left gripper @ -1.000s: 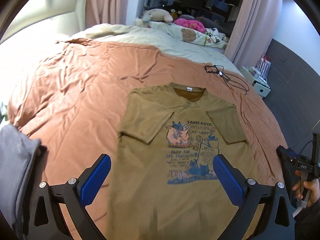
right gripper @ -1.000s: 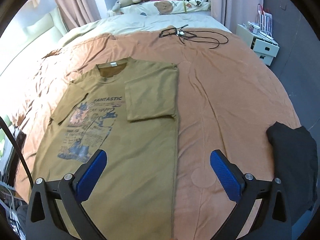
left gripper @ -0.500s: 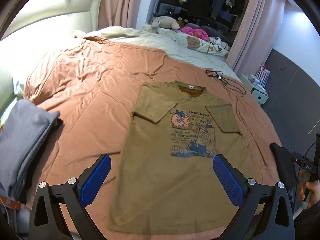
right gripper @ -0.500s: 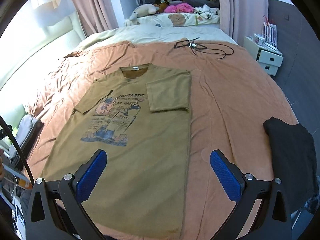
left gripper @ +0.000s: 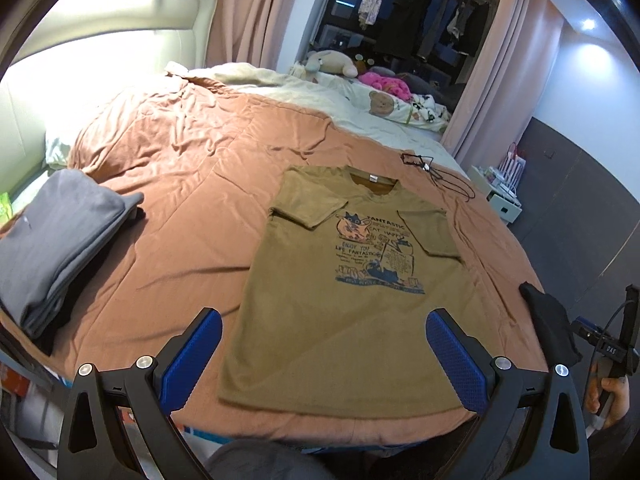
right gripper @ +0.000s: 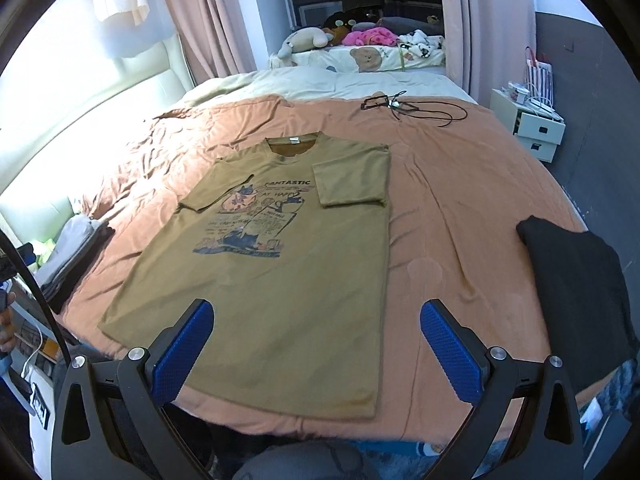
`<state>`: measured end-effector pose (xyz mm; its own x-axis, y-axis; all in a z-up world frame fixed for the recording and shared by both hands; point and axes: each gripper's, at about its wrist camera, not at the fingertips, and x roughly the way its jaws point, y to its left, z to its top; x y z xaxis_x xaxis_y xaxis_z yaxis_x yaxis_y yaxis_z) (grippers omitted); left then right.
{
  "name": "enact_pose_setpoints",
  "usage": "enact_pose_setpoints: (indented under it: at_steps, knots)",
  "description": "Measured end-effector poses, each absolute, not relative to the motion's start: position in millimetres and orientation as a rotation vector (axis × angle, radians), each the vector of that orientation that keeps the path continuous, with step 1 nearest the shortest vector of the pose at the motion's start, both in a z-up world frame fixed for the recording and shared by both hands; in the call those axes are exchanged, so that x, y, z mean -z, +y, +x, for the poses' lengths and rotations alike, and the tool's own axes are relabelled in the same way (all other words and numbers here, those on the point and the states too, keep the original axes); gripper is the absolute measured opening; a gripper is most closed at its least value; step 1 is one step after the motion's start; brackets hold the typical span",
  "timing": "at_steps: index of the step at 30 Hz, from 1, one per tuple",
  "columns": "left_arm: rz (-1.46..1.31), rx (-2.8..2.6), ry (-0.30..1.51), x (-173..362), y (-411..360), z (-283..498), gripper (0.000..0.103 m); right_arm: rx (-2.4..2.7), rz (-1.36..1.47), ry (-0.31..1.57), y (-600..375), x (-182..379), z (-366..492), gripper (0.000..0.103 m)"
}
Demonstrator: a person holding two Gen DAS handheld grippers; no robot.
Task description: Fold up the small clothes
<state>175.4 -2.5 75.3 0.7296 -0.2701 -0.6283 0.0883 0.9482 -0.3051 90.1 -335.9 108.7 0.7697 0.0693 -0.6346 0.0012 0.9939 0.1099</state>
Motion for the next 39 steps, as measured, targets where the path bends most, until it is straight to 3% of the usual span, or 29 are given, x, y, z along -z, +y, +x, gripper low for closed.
enact_pose_setpoints:
  at_steps: [11, 24, 35, 39]
  knots:
    - [-0.313, 0.167, 0.694, -43.5, 22.9, 120.8, 0.102, -0.01, 0.177, 0.641, -346.5, -79.4, 25.3, 0.103]
    - [-0.361, 0.119, 0.734, 13.7, 45.4, 115.8, 0.101, -0.031, 0.25, 0.644, -347.7, -27.1, 12.8, 0.103]
    - [-0.477, 0.088, 0.866, 82.3, 79.9, 153.5, 0.077, -0.004, 0.346, 0.741, -375.2, 21.4, 54.7, 0.096]
    - [-0.512, 0.08, 0.895, 98.4, 91.6, 164.5, 0.074, 0.003, 0.379, 0.794, -383.1, 32.9, 74.9, 0.091]
